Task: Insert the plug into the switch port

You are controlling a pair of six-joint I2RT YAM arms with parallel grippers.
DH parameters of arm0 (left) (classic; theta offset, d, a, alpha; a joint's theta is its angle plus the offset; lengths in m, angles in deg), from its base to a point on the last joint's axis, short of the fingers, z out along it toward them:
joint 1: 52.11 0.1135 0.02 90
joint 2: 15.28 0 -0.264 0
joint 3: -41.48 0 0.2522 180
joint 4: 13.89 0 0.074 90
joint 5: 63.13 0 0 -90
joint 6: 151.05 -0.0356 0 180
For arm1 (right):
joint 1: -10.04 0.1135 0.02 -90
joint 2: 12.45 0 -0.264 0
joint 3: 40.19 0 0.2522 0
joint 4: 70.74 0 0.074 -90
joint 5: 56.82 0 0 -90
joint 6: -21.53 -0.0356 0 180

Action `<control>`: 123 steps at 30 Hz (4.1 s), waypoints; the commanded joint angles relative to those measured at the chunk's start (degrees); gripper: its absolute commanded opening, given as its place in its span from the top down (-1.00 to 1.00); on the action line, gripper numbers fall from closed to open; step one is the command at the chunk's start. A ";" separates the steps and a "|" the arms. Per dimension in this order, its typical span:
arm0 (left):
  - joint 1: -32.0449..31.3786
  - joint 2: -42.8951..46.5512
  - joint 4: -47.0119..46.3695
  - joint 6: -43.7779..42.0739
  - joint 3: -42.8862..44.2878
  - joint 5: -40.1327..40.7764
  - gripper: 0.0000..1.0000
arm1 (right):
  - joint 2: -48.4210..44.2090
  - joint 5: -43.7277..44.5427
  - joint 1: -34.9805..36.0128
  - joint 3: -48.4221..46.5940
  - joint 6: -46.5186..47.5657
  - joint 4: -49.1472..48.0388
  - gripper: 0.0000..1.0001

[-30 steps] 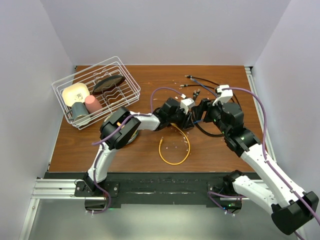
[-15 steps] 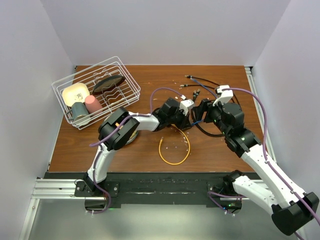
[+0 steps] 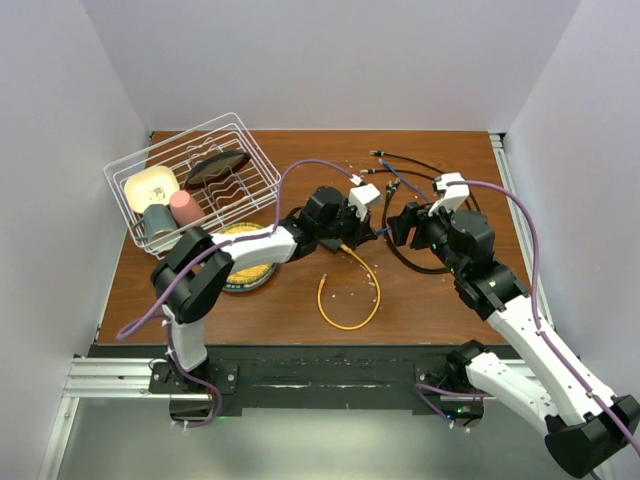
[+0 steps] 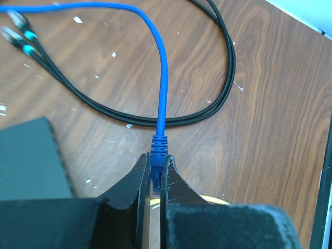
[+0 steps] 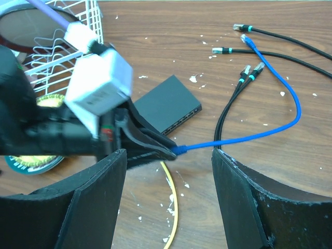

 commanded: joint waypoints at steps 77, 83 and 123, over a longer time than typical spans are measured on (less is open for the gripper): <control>1.37 32.14 3.02 -16.89 -15.36 -4.51 1.00 | 14.82 -31.31 0.20 -8.08 10.68 -1.40 -0.90; 1.29 32.48 3.11 -17.24 -15.27 -4.69 1.00 | 15.70 -34.38 0.37 -8.25 11.03 -1.05 -0.35; 1.37 34.33 -1.37 -18.39 -17.64 5.15 1.00 | 16.06 -35.53 4.15 -7.29 11.20 -0.34 1.00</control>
